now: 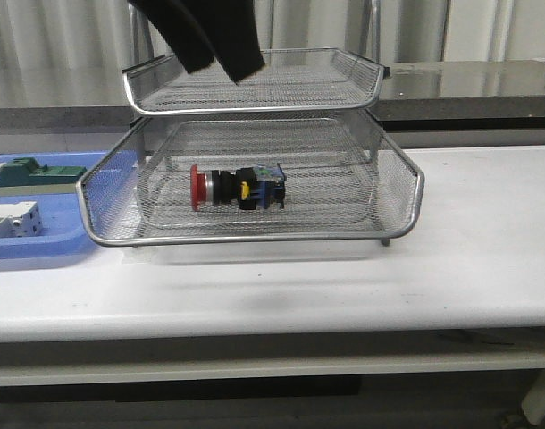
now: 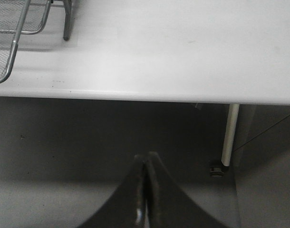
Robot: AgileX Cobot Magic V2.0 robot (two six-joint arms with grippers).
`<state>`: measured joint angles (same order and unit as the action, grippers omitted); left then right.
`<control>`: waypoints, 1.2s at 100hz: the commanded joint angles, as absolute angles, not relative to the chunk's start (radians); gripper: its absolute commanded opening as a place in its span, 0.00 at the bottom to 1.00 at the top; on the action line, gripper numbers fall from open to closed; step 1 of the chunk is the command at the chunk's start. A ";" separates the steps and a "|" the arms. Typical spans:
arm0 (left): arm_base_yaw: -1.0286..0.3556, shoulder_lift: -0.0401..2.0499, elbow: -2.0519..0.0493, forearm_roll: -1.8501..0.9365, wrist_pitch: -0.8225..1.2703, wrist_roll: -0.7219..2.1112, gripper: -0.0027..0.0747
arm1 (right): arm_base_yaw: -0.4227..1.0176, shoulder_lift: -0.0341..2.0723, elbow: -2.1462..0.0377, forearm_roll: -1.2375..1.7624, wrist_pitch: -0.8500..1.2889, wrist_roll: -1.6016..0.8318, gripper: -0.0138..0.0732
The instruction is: Place button on rack with both arms
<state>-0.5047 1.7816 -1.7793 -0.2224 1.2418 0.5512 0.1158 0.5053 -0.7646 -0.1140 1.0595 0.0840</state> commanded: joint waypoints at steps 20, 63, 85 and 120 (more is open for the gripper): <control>-0.299 1.620 -1.786 -0.245 1.259 0.501 0.80 | 0.118 0.511 -0.798 -0.129 1.006 0.080 0.08; -0.017 1.293 -1.389 -0.311 0.989 0.464 0.80 | 0.118 0.511 -0.798 -0.129 1.006 0.080 0.08; -0.003 1.069 -1.108 -0.311 0.761 0.462 0.80 | 0.118 0.511 -0.798 -0.129 1.006 0.080 0.08; -0.003 0.718 -0.712 -0.331 0.478 0.456 0.80 | 0.118 0.511 -0.798 -0.129 1.006 0.080 0.08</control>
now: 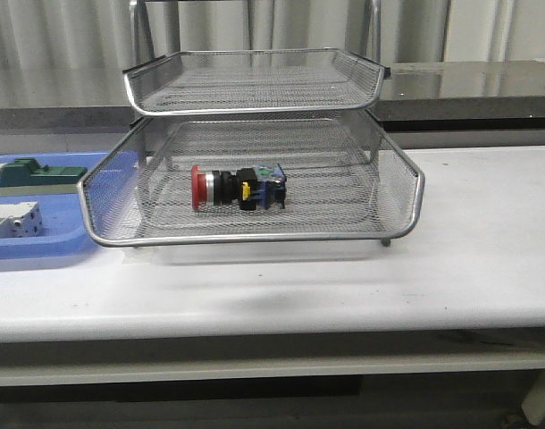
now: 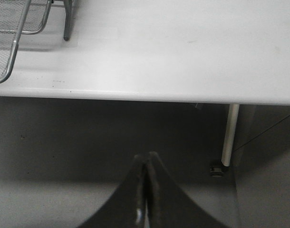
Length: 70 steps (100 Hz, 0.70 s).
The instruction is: Place button on rack with both arms
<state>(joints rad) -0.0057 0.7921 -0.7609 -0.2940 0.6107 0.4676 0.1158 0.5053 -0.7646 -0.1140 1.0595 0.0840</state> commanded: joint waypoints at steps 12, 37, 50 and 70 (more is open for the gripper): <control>-0.003 0.607 -0.600 -0.358 0.409 0.456 0.80 | 0.118 0.511 -0.798 -0.129 1.006 0.080 0.08; -0.003 0.416 -0.418 -0.421 0.257 0.456 0.80 | 0.118 0.511 -0.798 -0.129 1.006 0.080 0.08; -0.003 0.333 -0.359 -0.449 0.151 0.456 0.80 | 0.118 0.511 -0.798 -0.129 1.006 0.080 0.08; -0.003 0.285 -0.319 -0.449 0.063 0.456 0.80 | 0.118 0.511 -0.798 -0.129 1.006 0.080 0.08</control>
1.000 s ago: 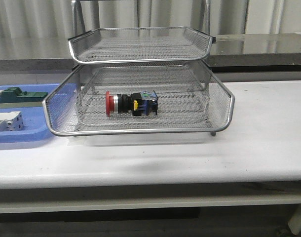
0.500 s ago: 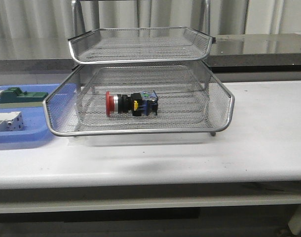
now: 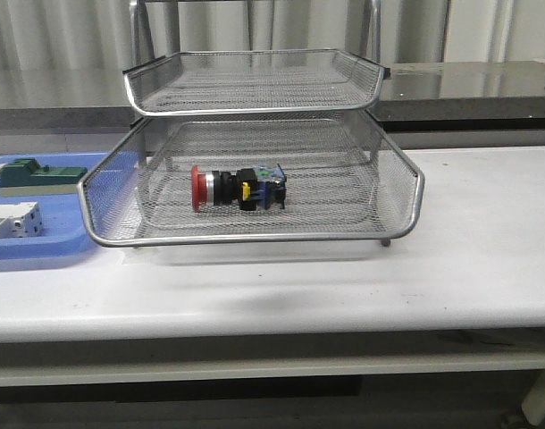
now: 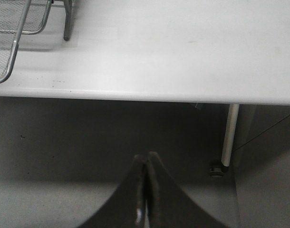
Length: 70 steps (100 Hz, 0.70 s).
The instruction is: Place button on rack with both arms
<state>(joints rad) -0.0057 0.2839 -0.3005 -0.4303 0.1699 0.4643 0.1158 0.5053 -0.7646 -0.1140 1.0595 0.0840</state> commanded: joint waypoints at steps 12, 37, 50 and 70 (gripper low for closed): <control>-0.003 0.285 -0.319 -0.449 0.063 0.456 0.80 | 0.118 0.511 -0.798 -0.129 1.006 0.080 0.08; -0.003 0.285 -0.319 -0.449 0.064 0.456 0.60 | 0.118 0.511 -0.798 -0.129 1.006 0.080 0.08; -0.003 0.285 -0.319 -0.449 0.064 0.456 0.30 | 0.118 0.511 -0.798 -0.129 1.006 0.080 0.08; -0.003 0.285 -0.319 -0.449 0.064 0.456 0.04 | 0.118 0.511 -0.798 -0.129 1.006 0.080 0.08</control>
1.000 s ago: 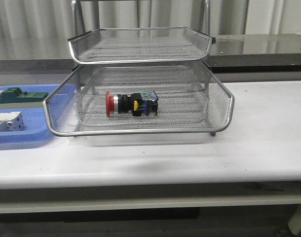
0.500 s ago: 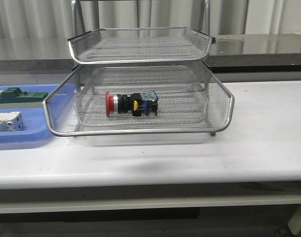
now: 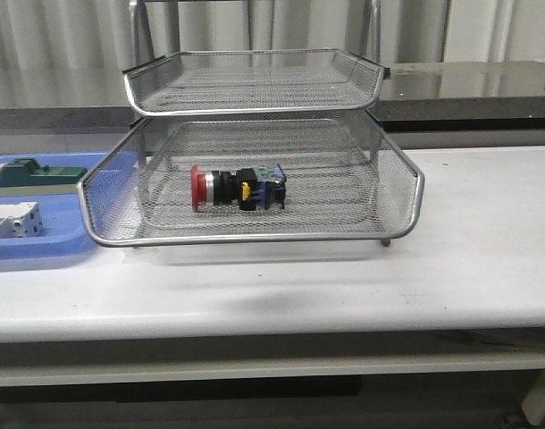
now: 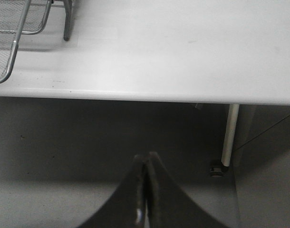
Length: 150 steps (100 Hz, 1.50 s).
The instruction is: Place button on rack with both arms
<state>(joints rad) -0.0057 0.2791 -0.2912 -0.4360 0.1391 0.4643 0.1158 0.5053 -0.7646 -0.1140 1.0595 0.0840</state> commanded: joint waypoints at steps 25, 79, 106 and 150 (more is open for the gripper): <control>-0.003 0.285 -0.319 -0.449 0.064 0.456 0.04 | 0.118 0.511 -0.798 -0.129 1.006 0.080 0.08; -0.003 0.285 -0.319 -0.449 0.064 0.456 0.04 | 0.118 0.515 -0.798 -0.086 0.951 0.080 0.08; -0.003 0.285 -0.319 -0.449 0.064 0.456 0.04 | 0.118 0.677 -0.798 0.145 0.893 0.010 0.08; -0.003 0.285 -0.319 -0.449 0.064 0.456 0.04 | 0.279 1.113 -0.799 0.386 0.707 -0.171 0.08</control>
